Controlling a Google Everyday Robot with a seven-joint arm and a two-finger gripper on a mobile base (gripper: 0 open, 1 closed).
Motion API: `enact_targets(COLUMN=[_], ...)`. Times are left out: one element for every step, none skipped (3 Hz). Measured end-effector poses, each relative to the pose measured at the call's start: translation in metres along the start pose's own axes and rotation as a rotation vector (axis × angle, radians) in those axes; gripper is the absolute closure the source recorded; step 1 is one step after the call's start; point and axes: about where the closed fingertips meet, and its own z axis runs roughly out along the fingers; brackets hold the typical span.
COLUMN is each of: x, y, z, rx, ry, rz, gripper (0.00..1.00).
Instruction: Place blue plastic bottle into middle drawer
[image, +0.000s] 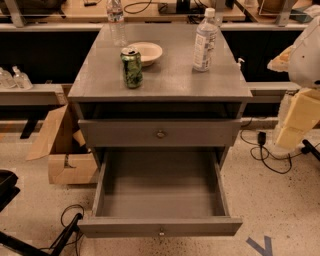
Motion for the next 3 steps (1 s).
enact_targets(x=[0.0,-0.001,0.002], y=[0.0,-0.008,-0.035], z=[0.0,0.003,0.009], rx=[0.0,0.021,0.084], ry=[0.0,-0.031,-0.118], rz=[0.0,0.022,0.106], gripper=[0.0,0.0,0.0])
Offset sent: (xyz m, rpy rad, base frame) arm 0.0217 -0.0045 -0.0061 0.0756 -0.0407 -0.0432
